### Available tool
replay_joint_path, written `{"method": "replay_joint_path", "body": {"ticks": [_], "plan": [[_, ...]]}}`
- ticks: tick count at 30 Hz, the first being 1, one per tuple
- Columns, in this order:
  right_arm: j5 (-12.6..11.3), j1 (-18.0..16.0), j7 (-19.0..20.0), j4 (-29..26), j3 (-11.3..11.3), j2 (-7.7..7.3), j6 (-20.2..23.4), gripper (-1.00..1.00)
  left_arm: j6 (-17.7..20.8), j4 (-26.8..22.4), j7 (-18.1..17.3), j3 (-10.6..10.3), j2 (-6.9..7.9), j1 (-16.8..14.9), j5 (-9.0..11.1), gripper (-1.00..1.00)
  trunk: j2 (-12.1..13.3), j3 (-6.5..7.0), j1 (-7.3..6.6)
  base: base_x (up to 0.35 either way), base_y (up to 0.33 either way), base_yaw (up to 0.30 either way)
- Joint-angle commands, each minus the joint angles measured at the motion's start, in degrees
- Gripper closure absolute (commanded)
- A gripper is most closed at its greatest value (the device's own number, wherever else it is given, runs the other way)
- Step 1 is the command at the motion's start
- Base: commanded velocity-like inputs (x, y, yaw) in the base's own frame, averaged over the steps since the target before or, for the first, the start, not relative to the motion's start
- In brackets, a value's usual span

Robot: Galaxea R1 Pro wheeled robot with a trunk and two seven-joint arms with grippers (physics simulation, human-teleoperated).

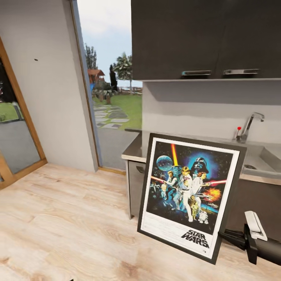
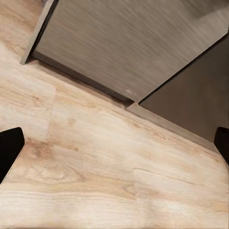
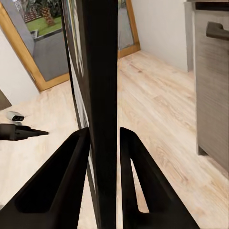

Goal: Pick up the poster from the kitchen countertop and hang it on one of the wall nails in the kitchen.

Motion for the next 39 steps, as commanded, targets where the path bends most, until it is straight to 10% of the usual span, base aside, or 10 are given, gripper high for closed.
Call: {"method": "replay_joint_path", "body": {"ticks": [1, 39], "plan": [[-0.1, 0.0, 0.3, 0.0, 0.0, -0.01, 0.7, 1.00, -0.3, 0.0, -0.1, -0.5, 0.00, -0.1, 0.4, -1.00, 0.0, -0.06, 0.00, 0.000, 0.015, 0.291], [-0.1, 0.0, 0.3, -0.4, 0.1, 0.08, 0.8, 1.00, -0.3, 0.1, 0.0, -0.5, 0.00, -0.1, 0.4, -1.00, 0.4, 0.12, -0.22, -0.009, 0.146, 0.255]]}}
